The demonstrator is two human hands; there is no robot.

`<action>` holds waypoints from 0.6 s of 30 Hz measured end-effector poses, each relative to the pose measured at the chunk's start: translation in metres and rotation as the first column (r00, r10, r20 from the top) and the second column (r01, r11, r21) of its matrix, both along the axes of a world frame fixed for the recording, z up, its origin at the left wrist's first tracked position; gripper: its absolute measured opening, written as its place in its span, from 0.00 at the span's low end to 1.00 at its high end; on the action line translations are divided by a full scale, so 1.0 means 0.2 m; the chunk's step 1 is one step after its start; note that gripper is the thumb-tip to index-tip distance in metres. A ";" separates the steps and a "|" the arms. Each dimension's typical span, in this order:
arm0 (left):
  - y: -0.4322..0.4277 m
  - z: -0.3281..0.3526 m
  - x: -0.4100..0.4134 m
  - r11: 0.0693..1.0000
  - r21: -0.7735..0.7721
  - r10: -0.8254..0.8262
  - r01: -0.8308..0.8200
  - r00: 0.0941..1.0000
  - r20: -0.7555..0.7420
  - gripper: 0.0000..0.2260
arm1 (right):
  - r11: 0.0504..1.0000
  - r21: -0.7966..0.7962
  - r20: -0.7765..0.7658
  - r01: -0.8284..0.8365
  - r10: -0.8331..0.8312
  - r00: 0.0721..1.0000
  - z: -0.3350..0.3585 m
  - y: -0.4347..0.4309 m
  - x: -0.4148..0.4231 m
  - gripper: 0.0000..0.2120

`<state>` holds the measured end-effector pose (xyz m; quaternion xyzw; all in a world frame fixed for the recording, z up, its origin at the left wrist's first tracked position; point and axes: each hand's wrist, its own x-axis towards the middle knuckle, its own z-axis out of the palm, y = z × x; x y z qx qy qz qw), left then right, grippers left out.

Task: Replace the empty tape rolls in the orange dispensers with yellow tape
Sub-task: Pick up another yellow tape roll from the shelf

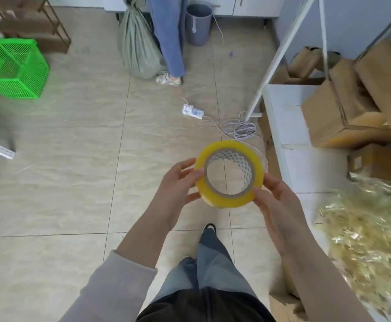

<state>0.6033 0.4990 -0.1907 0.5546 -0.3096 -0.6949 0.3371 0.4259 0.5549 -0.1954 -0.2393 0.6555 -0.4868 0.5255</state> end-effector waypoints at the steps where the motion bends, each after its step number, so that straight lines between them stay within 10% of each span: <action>1: -0.05 -0.02 0.00 1.000 0.016 0.003 -0.003 1.000 -0.006 0.17 | 1.000 0.011 -0.004 -0.013 0.013 1.000 -0.01 -0.05 0.00 0.19; 18: -1.10 -0.06 -0.17 0.999 0.039 -0.007 0.010 0.997 -0.080 0.05 | 0.989 -0.016 -0.040 -0.148 0.148 0.988 -0.01 -1.19 -0.21 0.21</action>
